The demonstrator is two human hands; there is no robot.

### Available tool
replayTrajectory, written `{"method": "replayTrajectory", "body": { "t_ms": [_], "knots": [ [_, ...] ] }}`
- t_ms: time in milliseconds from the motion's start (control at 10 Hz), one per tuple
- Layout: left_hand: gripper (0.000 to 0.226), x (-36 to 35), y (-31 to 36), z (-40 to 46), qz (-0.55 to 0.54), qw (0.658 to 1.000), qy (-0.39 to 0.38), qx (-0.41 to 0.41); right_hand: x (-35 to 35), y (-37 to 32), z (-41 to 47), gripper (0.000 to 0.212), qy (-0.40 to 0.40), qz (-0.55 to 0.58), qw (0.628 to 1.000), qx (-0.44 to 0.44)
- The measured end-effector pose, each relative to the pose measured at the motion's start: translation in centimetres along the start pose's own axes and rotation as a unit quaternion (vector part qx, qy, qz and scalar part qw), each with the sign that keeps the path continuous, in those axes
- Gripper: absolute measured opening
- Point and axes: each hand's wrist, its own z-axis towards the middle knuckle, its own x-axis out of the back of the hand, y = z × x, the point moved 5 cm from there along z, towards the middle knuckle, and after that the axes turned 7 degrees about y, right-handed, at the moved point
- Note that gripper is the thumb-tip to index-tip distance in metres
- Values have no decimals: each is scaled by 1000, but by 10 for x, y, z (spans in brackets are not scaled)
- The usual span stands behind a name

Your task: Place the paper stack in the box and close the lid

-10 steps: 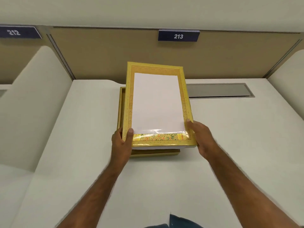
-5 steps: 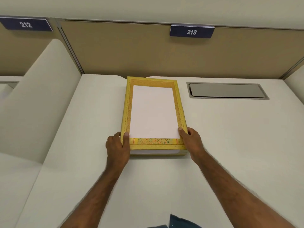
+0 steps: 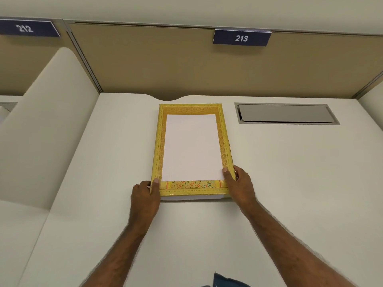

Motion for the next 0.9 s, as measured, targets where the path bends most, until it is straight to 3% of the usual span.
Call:
{"method": "replayTrajectory", "body": {
  "t_ms": [300,500,700,900],
  "knots": [
    [59,11,-6,0,-14,997,33,62,6,18,2,43,14,-82,997,0],
    [59,15,-6,-3,2,1000,25,-1,12,22,-7,70,13,-114,993,17],
    [50,14,1,-5,3,1000,12,-23,11,17,-11,71,-28,-110,993,25],
    [50,20,42,-7,8,988,70,-139,20,-2,0,83,-24,-168,984,57]
  ]
}}
